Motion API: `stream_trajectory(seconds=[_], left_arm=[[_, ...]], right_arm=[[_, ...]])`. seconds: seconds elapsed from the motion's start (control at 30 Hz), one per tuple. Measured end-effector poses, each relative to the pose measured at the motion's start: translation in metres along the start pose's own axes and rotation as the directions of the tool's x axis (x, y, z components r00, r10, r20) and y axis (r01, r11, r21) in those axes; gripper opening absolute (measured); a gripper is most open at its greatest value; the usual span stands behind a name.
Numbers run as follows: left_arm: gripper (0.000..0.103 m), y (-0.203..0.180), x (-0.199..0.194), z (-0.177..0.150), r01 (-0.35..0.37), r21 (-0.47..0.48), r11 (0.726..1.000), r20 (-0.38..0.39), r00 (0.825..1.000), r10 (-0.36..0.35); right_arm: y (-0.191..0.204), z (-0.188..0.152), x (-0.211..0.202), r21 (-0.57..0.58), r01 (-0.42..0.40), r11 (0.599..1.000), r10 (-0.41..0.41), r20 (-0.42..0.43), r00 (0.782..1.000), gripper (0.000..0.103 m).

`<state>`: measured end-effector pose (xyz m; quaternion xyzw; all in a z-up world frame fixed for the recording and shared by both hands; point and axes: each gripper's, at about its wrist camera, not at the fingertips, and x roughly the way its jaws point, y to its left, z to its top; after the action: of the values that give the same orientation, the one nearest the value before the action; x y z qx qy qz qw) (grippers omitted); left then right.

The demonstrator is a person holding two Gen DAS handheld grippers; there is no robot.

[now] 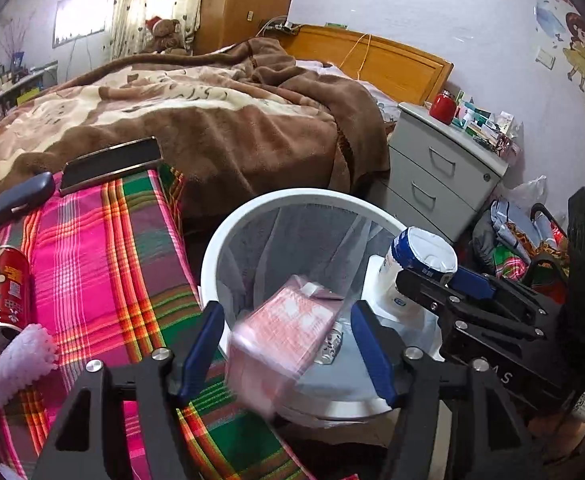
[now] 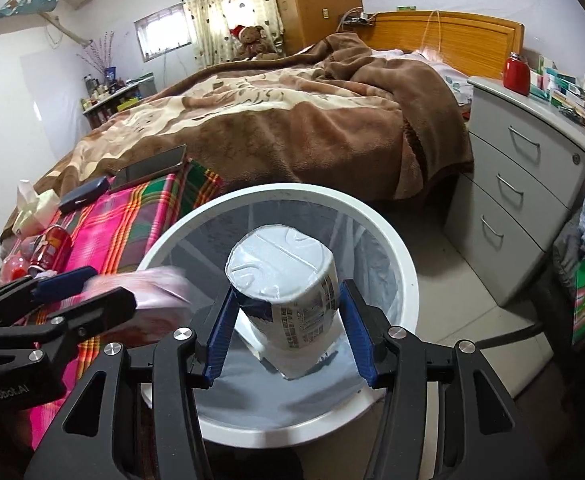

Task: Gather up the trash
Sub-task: 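Carry the yogurt cup and milk carton over the wastebasket and release both, then move both tools back toward the foam sleeves and cartons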

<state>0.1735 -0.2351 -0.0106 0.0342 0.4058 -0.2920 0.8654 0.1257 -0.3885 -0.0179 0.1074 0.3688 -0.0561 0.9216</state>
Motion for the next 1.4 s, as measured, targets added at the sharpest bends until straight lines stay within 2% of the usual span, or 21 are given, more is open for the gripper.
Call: stream_trajectory(seconds=[0.27,0.6,0.8,1.07,1.27,1.4], left_arm=[[0.067,0.007,-0.012,-0.001,0.003,-0.019,1.0,0.023,1.0,-0.003],[0.067,0.031,-0.046,-0.014,-0.049,-0.062,0.997,0.069,0.996,0.053],[0.067,0.055,-0.078,-0.027,-0.058,-0.115,0.992,0.1,0.993,0.07],[0.067,0.092,-0.122,-0.049,-0.134,-0.176,0.975,0.135,0.978,0.159],[0.067,0.12,-0.153,-0.071,-0.185,-0.223,0.957,0.147,0.964,0.22],[0.067,0.146,-0.171,-0.087,-0.234,-0.266,0.935,0.141,0.95,0.278]], right_arm=[[-0.002,0.002,-0.005,0.018,0.004,1.0,-0.004,0.021,1.0,0.064],[0.014,0.0,-0.016,0.013,-0.034,0.999,0.034,0.049,0.998,0.064],[0.037,-0.002,-0.027,-0.029,-0.092,0.995,0.094,0.073,0.993,0.064],[0.071,-0.008,-0.036,-0.081,-0.167,0.983,0.174,0.078,0.982,0.064],[0.103,-0.017,-0.039,-0.128,-0.263,0.956,0.271,0.047,0.962,0.064],[0.129,-0.027,-0.034,-0.155,-0.342,0.927,0.346,-0.004,0.938,0.064]])
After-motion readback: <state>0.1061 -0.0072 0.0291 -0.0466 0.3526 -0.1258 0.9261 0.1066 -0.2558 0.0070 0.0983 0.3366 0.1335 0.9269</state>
